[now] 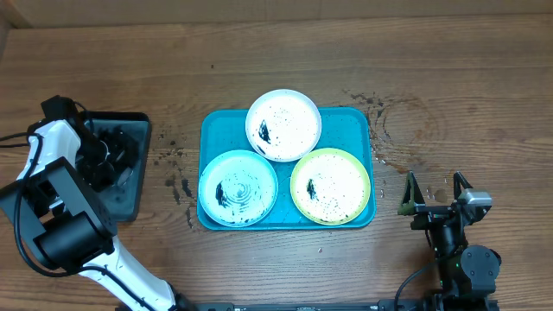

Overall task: Clean dirty plates on tray and stack at the side
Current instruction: 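Dip and swish the held sponge in the soapy water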

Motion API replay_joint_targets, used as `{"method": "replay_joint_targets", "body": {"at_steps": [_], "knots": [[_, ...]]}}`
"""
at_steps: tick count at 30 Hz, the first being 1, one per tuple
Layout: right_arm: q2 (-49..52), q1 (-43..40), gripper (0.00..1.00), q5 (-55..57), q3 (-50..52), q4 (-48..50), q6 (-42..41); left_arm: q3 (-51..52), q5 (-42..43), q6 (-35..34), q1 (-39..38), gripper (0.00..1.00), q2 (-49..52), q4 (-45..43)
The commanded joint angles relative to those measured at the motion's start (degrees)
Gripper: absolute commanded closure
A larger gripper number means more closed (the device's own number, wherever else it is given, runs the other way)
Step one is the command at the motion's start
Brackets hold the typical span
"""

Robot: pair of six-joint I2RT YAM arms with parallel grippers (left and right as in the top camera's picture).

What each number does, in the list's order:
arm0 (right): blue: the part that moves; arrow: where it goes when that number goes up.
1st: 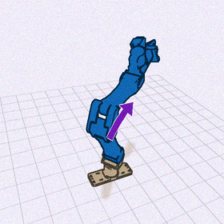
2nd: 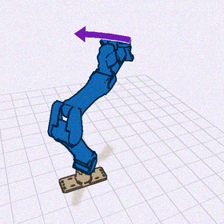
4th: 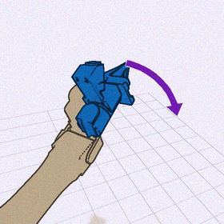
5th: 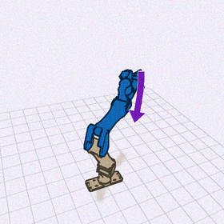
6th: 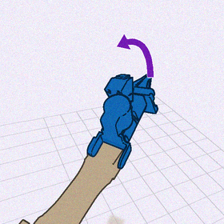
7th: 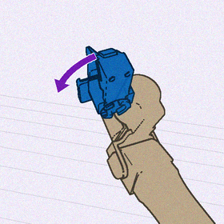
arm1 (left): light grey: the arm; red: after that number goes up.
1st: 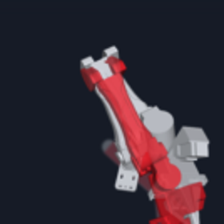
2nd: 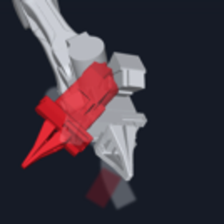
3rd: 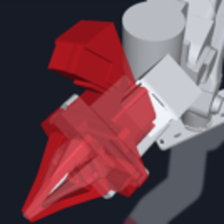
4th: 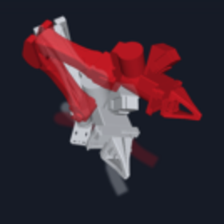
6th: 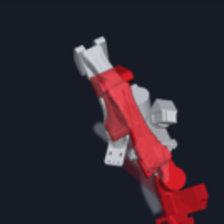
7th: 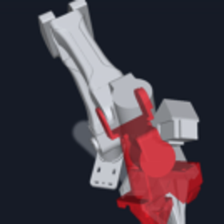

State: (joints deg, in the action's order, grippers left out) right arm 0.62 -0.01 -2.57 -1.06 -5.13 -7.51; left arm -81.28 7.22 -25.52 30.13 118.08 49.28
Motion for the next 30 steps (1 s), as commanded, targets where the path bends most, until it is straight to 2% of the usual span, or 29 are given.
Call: {"method": "replay_joint_targets", "body": {"at_steps": [1, 2, 3, 5, 7, 10, 11, 15, 24, 30], "knots": [[-0.46, -0.11, 0.00, 0.15, 0.57, 0.44, -0.44, 3.50, -1.97, 0.24, 0.87, 0.00, 5.25, -2.73], [-0.46, -0.11, 0.00, 0.15, 0.59, 0.44, -0.44, 3.50, -3.58, 0.24, 0.87, 0.03, 5.22, -3.19], [-0.46, -0.11, 0.00, 0.17, 0.57, 0.44, -0.44, 3.48, -4.55, 0.24, 0.87, 0.12, 5.22, -3.37], [-0.46, -0.11, 0.00, 0.15, 0.57, 0.44, -0.44, 3.41, -6.58, 0.24, 0.87, 0.23, 5.20, -3.41], [-0.46, -0.11, 0.00, 0.15, 0.57, 0.44, -0.44, 3.34, -8.22, 0.22, 0.87, 0.25, 5.07, -3.23], [-0.46, -0.11, 0.00, 0.15, 0.57, 0.44, -0.44, 2.93, -9.16, 0.22, 0.87, 0.34, 4.94, -2.97], [-0.46, -0.11, 0.00, 0.15, 0.57, 0.44, -0.44, 2.69, -9.14, 0.22, 0.87, 0.41, 4.92, -2.91], [-0.46, -0.11, 0.00, 0.15, 0.59, 0.44, -0.44, 1.79, -9.14, 0.22, 0.87, 0.95, 4.85, -2.34], [-0.46, -0.11, 0.00, 0.15, 0.57, 0.44, -0.44, -4.74, -9.11, 0.24, 0.87, 0.96, 4.79, 5.42], [-0.46, -0.11, 0.00, 0.15, 0.57, 0.44, -0.44, -17.51, -9.11, 0.24, 0.83, 0.96, 4.68, 18.03]]}}
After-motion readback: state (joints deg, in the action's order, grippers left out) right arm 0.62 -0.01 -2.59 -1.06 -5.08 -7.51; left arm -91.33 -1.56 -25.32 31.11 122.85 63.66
